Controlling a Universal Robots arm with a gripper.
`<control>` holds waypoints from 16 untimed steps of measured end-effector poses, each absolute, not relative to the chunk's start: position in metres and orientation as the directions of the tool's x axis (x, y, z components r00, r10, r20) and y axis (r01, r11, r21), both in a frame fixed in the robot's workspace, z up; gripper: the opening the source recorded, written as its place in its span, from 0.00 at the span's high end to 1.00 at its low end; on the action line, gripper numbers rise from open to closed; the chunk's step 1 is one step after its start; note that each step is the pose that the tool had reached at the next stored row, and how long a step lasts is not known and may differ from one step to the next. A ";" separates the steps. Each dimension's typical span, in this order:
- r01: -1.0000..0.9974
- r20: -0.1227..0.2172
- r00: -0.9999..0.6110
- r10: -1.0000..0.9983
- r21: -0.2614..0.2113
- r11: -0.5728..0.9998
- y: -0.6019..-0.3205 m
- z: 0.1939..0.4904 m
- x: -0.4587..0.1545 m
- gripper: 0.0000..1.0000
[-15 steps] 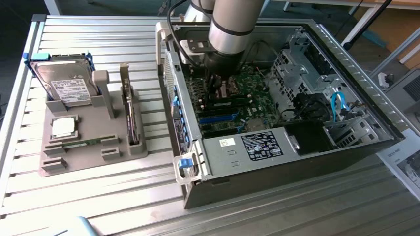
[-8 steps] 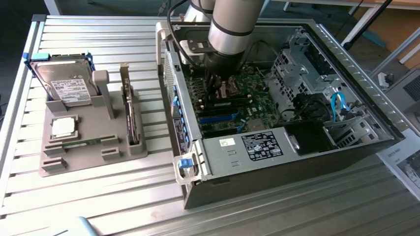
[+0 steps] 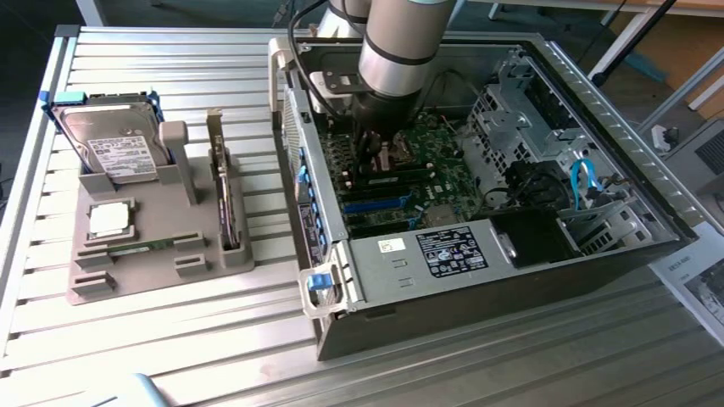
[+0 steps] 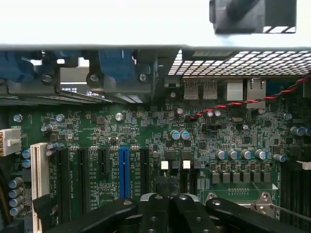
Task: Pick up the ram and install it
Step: 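Press down the ram until it locks into place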
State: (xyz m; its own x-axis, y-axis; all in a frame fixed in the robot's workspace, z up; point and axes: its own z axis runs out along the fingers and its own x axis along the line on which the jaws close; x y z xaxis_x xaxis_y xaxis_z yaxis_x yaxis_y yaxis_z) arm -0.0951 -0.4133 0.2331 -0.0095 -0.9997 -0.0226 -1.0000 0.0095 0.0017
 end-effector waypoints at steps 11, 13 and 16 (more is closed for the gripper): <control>-1.000 -0.023 -0.010 -1.000 0.002 0.010 -0.415 0.230 -0.095 0.90; -1.000 -0.023 -0.010 -1.000 0.002 0.009 -0.415 0.230 -0.095 0.90; -1.000 -0.023 -0.010 -1.000 0.001 0.009 -0.415 0.230 -0.095 0.90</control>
